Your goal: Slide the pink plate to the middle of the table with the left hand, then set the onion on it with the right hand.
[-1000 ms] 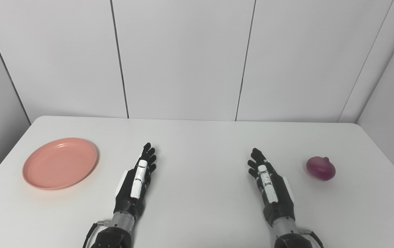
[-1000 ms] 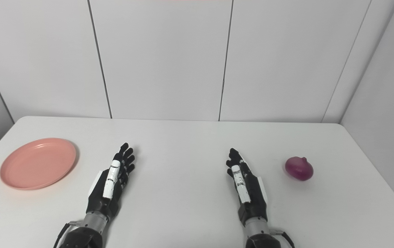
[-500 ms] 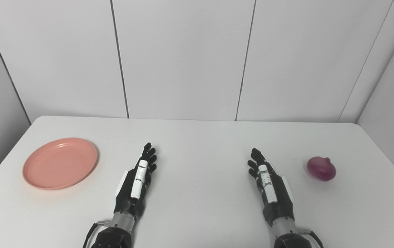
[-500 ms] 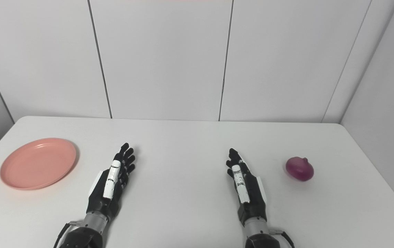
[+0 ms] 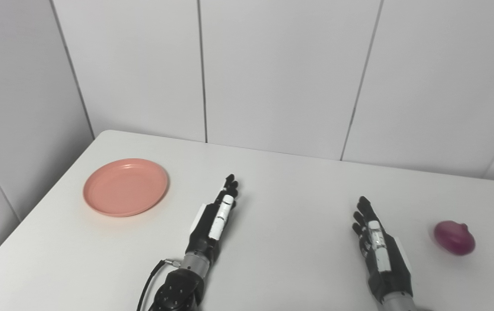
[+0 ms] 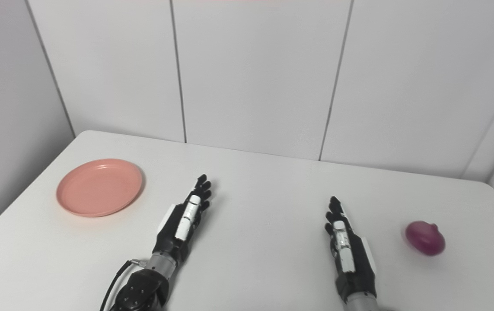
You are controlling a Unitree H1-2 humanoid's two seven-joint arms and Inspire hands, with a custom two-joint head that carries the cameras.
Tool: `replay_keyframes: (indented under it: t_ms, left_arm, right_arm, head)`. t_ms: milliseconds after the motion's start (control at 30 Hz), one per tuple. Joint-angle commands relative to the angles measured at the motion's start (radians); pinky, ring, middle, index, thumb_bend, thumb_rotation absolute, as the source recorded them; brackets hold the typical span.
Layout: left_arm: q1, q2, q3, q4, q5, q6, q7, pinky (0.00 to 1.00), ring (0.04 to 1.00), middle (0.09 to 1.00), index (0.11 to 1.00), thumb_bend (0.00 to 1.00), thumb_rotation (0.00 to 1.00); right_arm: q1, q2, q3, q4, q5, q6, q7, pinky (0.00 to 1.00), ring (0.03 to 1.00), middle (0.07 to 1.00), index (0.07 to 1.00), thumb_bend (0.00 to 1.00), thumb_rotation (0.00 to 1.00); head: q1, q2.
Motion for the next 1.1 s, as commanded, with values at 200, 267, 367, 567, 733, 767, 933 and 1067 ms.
replay_keyframes:
  t_ms: [200, 267, 367, 567, 733, 767, 933, 1067]
  left_arm:
    - [0.034, -0.068, -0.036, 0.041, 0.083, 0.007, 0.074, 1.0, 1.0, 1.0, 1.0, 0.57, 1.0]
    - [0.032, -0.076, -0.037, 0.046, 0.084, -0.004, 0.075, 1.0, 1.0, 1.0, 1.0, 0.55, 1.0]
    - [0.026, -0.081, -0.035, 0.064, 0.07, -0.025, 0.067, 1.0, 1.0, 1.0, 1.0, 0.58, 1.0]
    - [0.017, -0.083, -0.032, 0.088, 0.069, -0.042, 0.068, 1.0, 1.0, 1.0, 1.0, 0.58, 1.0]
    - [0.014, -0.082, -0.029, 0.101, 0.063, -0.052, 0.064, 1.0, 1.0, 1.0, 1.0, 0.6, 1.0]
    - [0.014, -0.082, -0.028, 0.102, 0.066, -0.053, 0.066, 1.0, 1.0, 1.0, 1.0, 0.6, 1.0]
    - [0.02, -0.077, -0.033, 0.077, 0.082, -0.046, 0.071, 1.0, 1.0, 1.0, 1.0, 0.57, 1.0]
    - [0.013, -0.071, -0.028, 0.072, 0.08, -0.065, 0.071, 1.0, 1.0, 1.0, 1.0, 0.55, 1.0]
  right_arm:
    - [0.006, -0.039, -0.04, 0.067, 0.045, -0.077, 0.044, 1.0, 1.0, 1.0, 1.0, 0.46, 1.0]
    - [0.007, -0.045, -0.041, 0.067, 0.051, -0.075, 0.055, 1.0, 0.999, 1.0, 1.0, 0.46, 1.0]
    - [0.007, -0.049, -0.043, 0.074, 0.055, -0.084, 0.066, 1.0, 0.993, 1.0, 1.0, 0.47, 1.0]
    - [0.002, -0.05, -0.049, 0.089, 0.058, -0.097, 0.076, 1.0, 0.986, 0.996, 1.0, 0.52, 0.99]
    - [0.0, -0.051, -0.05, 0.098, 0.062, -0.107, 0.081, 0.98, 0.976, 0.987, 0.994, 0.53, 0.96]
    - [-0.001, -0.051, -0.05, 0.1, 0.062, -0.109, 0.082, 0.97, 0.973, 0.984, 0.991, 0.54, 0.95]
    - [0.0, -0.048, -0.051, 0.097, 0.066, -0.097, 0.083, 0.96, 0.963, 0.975, 0.981, 0.56, 0.92]
    - [0.0, -0.048, -0.05, 0.098, 0.058, -0.102, 0.081, 0.96, 0.963, 0.975, 0.981, 0.56, 0.92]
  head:
    - [0.066, -0.033]
    - [0.072, -0.04]
    - [0.067, -0.047]
    - [0.065, -0.054]
    - [0.057, -0.06]
    - [0.057, -0.06]
    - [0.05, -0.062]
    - [0.047, -0.063]
